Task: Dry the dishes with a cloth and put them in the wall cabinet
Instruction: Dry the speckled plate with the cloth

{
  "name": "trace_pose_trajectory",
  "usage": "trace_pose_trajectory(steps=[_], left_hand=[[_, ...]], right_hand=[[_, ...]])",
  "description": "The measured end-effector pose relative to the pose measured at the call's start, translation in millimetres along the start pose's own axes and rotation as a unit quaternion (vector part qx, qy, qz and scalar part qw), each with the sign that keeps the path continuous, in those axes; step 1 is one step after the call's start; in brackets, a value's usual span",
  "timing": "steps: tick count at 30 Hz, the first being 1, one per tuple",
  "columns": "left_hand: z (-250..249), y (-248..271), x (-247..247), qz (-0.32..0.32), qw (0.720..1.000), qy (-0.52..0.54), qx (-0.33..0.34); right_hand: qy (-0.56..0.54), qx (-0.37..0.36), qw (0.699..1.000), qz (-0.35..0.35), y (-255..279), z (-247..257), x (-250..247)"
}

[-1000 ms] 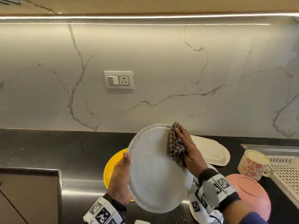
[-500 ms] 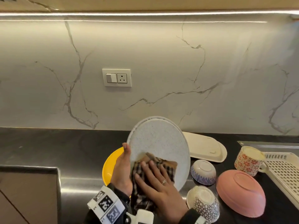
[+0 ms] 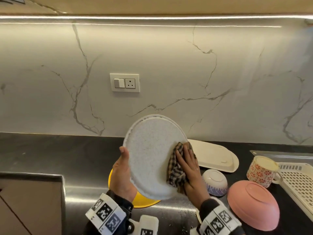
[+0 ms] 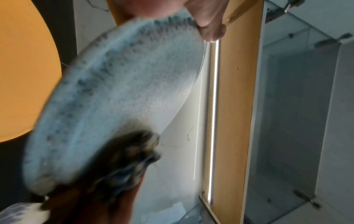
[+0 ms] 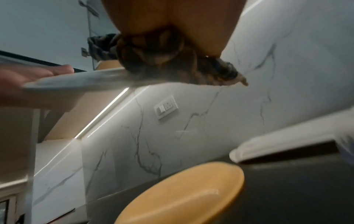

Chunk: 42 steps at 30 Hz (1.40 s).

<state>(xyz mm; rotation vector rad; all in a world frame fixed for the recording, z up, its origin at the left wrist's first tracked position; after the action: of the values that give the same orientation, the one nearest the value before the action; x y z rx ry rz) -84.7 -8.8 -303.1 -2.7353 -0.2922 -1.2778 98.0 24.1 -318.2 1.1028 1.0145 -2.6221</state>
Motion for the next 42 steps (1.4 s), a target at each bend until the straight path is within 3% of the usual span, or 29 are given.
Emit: trace_pose_trajectory(steps=[2, 5, 7, 8, 10, 11, 13, 14, 15, 17, 18, 20, 21, 22, 24, 27, 29, 31, 33, 35, 37, 39, 42], left_hand=[[-5, -4, -8, -0.023, 1.0, 0.01, 0.009], [-7, -8, -11, -0.006, 1.0, 0.007, -0.006], [-11, -9, -12, 0.003, 1.0, -0.014, -0.001], [-14, -9, -12, 0.004, 1.0, -0.029, 0.008], [-18, -8, -13, 0.013, 0.998, -0.06, 0.019], [-18, -6, -11, 0.026, 0.997, -0.075, 0.021], [-17, 0, -4, 0.061, 0.993, -0.104, 0.019], [-16, 3, 0, 0.077, 0.99, -0.12, 0.019], [-15, 5, 4, 0.09, 0.987, -0.136, 0.018], [-10, 9, 12, 0.105, 0.982, -0.153, 0.018], [-8, 10, 17, 0.115, 0.979, -0.165, 0.02], [-3, 11, 26, 0.138, 0.971, -0.192, 0.031], [-2, 11, 31, 0.147, 0.968, -0.198, 0.043], [-2, 11, 32, 0.152, 0.966, -0.2, 0.056], [-3, 11, 31, 0.153, 0.963, -0.207, 0.08], [-1, 14, 24, 0.161, 0.95, -0.25, 0.09], [-2, 17, 23, 0.167, 0.943, -0.274, 0.086], [-8, 20, 25, 0.172, 0.937, -0.293, 0.088], [-17, 22, 26, 0.17, 0.939, -0.28, 0.104], [-25, 20, 22, 0.161, 0.944, -0.266, 0.11], [-25, 14, 17, 0.168, 0.94, -0.281, 0.093], [-25, 9, 19, 0.184, 0.929, -0.314, 0.072], [-28, 5, 35, 0.208, 0.909, -0.349, 0.097]], right_hand=[[-0.047, 0.007, 0.999, 0.002, 25, 3, 15], [-0.093, -0.011, 0.995, 0.031, 54, 21, 32], [-0.176, 0.058, 0.983, 0.0, 58, 14, 26], [-0.244, 0.142, 0.959, -0.016, 57, 2, 20], [-0.378, 0.334, 0.863, -0.036, 56, -32, 18], [-0.425, 0.395, 0.813, -0.05, 53, -44, 13], [-0.473, 0.426, 0.765, -0.096, 36, -57, -10], [-0.489, 0.392, 0.768, -0.131, 21, -53, -26], [-0.487, 0.337, 0.789, -0.162, 3, -43, -45], [-0.413, 0.19, 0.876, -0.163, -34, -9, -71], [-0.332, 0.112, 0.928, -0.131, -49, 17, -76], [-0.137, -0.064, 0.986, -0.065, -65, 70, -68], [-0.032, -0.165, 0.986, -0.017, -67, 91, -54], [0.07, -0.256, 0.964, 0.007, -64, 104, -38], [0.191, -0.333, 0.923, 0.019, -60, 112, -16], [0.222, -0.341, 0.913, 0.032, -66, 115, -14], [0.171, -0.319, 0.931, 0.05, -74, 107, -25], [0.058, -0.251, 0.965, 0.046, -85, 83, -42], [-0.084, -0.128, 0.988, 0.024, -92, 47, -59], [-0.215, -0.009, 0.976, 0.033, -89, 18, -60], [-0.224, 0.034, 0.973, 0.037, -86, 7, -58], [-0.164, 0.02, 0.986, 0.008, -87, 12, -63], [0.007, -0.159, 0.987, -0.011, -87, 69, -66]])
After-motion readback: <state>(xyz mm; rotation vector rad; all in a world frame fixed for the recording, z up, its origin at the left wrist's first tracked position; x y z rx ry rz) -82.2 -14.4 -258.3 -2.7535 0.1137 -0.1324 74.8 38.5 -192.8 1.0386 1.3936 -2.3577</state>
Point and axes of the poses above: each hand's wrist, its own y-axis away from the middle knuckle, its own x-axis out of the palm, z = x × y, the point moved 8 cm from there along -y, towards the middle knuckle, and after that the axes turned 9 degrees about y, right-handed, at the moved point
